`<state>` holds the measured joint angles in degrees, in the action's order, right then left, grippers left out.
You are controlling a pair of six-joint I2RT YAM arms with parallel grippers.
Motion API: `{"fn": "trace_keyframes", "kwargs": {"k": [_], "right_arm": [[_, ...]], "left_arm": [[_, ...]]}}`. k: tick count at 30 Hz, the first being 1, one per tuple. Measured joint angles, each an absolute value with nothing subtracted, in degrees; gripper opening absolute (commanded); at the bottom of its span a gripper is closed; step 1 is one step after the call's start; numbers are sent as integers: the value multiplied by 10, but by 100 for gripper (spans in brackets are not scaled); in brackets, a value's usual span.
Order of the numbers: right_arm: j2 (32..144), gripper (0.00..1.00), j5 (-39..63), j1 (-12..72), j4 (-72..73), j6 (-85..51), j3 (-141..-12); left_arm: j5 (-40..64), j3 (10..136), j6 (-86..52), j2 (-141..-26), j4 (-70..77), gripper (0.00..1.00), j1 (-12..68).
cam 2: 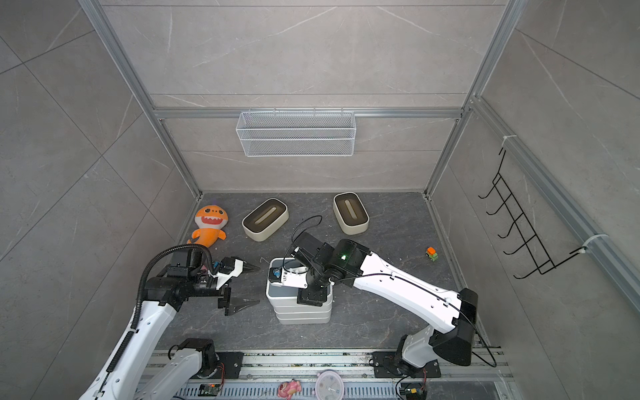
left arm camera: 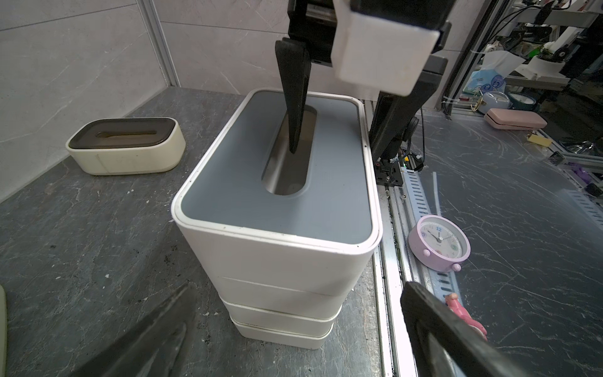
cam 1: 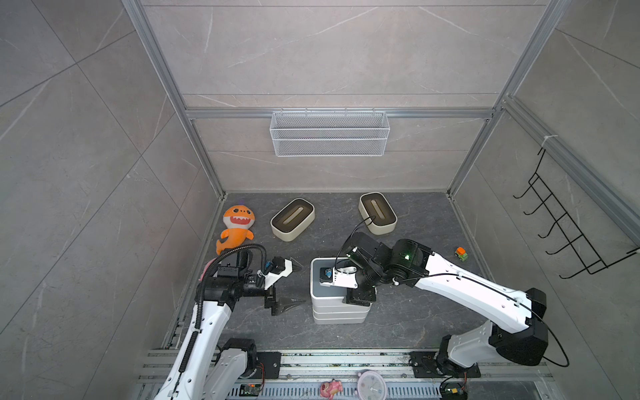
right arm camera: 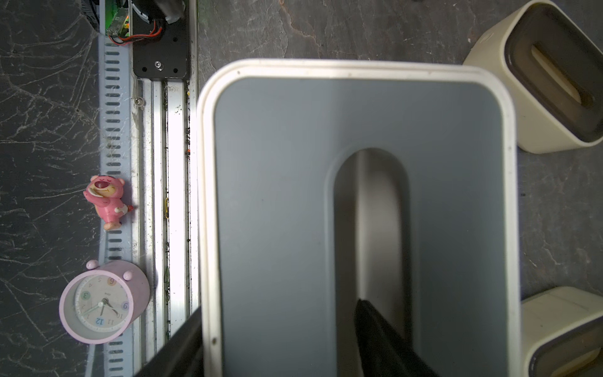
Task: Stack the tissue boxes
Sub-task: Place the tissue box at the tissue box.
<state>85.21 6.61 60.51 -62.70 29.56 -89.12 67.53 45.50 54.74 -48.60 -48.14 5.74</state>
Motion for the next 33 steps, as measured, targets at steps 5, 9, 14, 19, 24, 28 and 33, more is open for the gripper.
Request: {"fn": "trace_keyframes", "kwargs": {"k": [5, 9, 14, 19, 24, 28, 33], "right_arm": [[851, 73, 66, 605, -627, 296, -891], [849, 73, 66, 605, -627, 296, -891], [847, 74, 63, 605, -628, 296, -895], [845, 74, 64, 605, -630, 296, -908], [837, 75, 68, 605, -634, 296, -917], [818, 75, 76, 605, -640, 296, -920], [789, 75, 79, 604, -649, 301, -943]], "left_arm": [[675, 455, 546, -486, -481, 99, 57], [675, 455, 546, -486, -481, 99, 57], [675, 455, 546, -486, -481, 99, 57], [675, 455, 545, -487, -481, 99, 57], [675, 455, 544, -488, -482, 99, 57], [675, 455, 544, -490, -482, 99, 57], [674, 455, 544, -490, -481, 99, 57]]}}
